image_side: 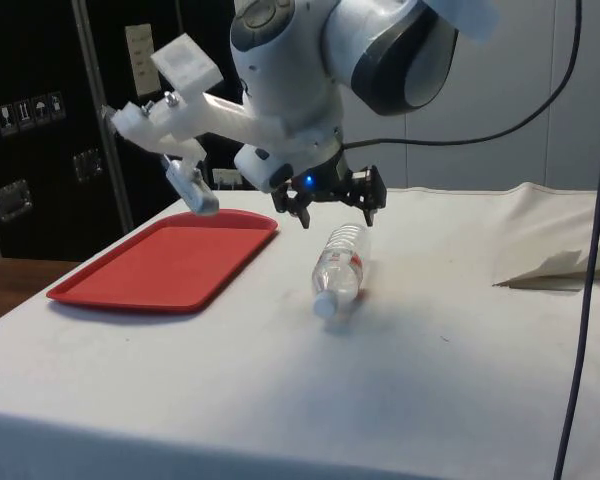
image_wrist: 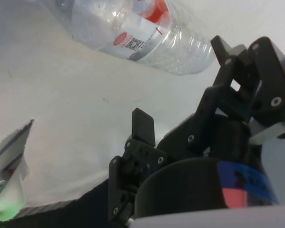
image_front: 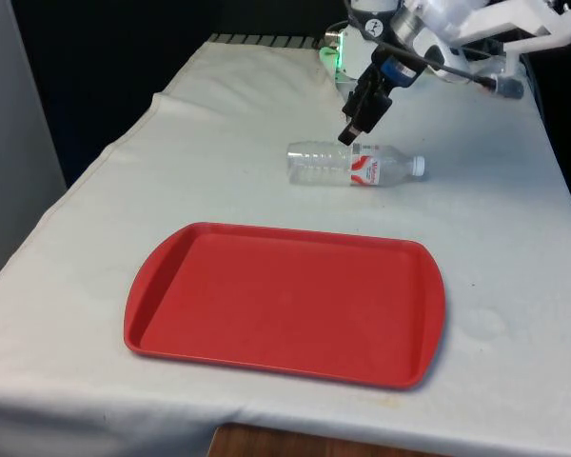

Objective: Place the bottle upright on the tray.

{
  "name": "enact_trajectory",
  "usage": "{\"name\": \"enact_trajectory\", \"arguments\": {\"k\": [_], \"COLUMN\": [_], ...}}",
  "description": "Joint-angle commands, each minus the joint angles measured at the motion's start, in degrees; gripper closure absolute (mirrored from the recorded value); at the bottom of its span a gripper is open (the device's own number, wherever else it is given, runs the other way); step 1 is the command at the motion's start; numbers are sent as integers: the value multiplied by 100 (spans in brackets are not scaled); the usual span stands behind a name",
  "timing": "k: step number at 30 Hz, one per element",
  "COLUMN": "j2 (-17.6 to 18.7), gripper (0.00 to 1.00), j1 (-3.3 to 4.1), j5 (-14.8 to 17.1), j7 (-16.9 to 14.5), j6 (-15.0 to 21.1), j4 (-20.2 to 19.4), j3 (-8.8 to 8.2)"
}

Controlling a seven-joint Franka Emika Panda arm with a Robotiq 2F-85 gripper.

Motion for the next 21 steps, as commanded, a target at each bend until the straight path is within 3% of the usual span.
{"name": "enact_trajectory", "arguments": {"k": [1,2,7,10,11,12,17,18,19,21], "j2": [17,63,97,149,126,160,223,183,235,258], "gripper": [0,0,0,0,0,0,0,0,0,0], "j1": [0,46,17,52,6,57,63,17,63,63], "j5": [-29,-143,-183,-235,-166,-258,-372,-275,-390,-447], "j7": [17,138,206,269,183,286,407,315,430,498], "j6": [-29,-103,-132,-183,-143,-212,-401,-338,-435,-527], "j4": [11,52,46,69,34,69,120,86,132,138], "j3": [17,34,115,143,155,160,292,298,315,390]}}
